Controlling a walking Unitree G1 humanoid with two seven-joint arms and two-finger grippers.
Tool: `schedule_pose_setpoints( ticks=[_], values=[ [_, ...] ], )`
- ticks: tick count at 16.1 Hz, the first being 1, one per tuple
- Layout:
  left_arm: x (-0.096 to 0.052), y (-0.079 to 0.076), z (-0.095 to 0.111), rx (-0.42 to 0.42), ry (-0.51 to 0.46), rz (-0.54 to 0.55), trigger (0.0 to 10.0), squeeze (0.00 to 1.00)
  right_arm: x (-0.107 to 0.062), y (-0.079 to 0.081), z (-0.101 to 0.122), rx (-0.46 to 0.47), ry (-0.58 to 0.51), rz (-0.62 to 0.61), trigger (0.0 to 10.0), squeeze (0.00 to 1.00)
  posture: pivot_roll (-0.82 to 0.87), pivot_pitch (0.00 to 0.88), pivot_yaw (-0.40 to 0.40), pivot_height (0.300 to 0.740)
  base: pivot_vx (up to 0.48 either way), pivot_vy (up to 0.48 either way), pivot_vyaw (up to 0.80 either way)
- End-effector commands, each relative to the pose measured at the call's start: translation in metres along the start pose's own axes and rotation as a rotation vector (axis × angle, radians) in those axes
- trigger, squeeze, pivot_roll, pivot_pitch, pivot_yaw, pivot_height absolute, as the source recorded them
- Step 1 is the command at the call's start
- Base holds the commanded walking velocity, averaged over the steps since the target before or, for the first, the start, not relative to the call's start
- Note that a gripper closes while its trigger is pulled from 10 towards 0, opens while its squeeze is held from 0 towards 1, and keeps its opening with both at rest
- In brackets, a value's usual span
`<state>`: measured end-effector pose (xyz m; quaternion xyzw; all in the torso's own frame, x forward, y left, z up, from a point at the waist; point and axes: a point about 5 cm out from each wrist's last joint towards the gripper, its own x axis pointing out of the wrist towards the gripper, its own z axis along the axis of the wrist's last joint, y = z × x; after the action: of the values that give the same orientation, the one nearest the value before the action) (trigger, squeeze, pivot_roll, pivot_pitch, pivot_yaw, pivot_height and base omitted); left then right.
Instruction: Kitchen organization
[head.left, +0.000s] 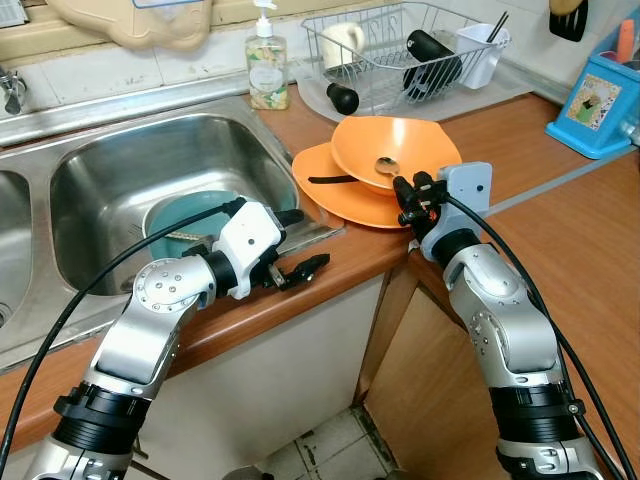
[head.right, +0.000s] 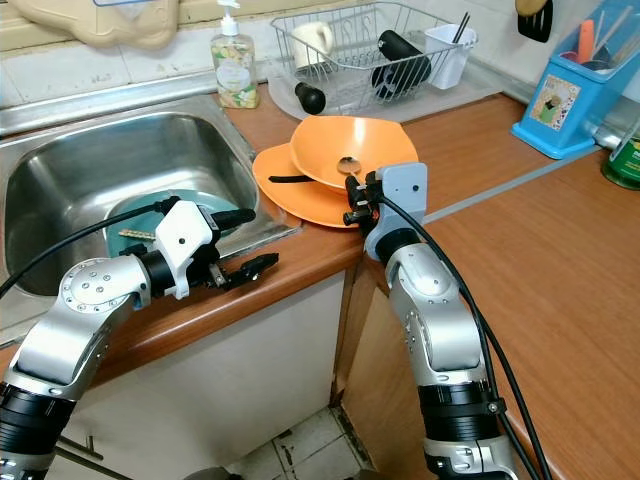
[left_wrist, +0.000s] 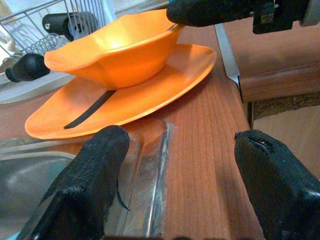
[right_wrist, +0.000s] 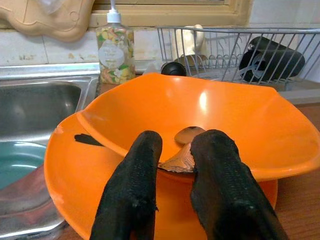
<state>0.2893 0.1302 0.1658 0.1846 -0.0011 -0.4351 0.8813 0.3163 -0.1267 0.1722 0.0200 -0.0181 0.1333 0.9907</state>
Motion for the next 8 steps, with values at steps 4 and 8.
schedule_pose_setpoints(
  ticks=[4,8],
  values=[
    [0.000,0.000,0.005,0.027,0.000,-0.005,10.0,0.00,0.003,-0.002,0.004,0.010,-0.021,-0.013,0.0,0.00,-0.09,0.000,0.007,0.740,0.000,0.000,0.00],
    [-0.001,0.003,0.010,0.055,-0.016,0.007,10.0,0.00,0.002,-0.009,0.023,-0.045,-0.075,0.013,0.0,0.00,-0.09,0.000,0.006,0.740,0.000,0.000,0.00]
  ],
)
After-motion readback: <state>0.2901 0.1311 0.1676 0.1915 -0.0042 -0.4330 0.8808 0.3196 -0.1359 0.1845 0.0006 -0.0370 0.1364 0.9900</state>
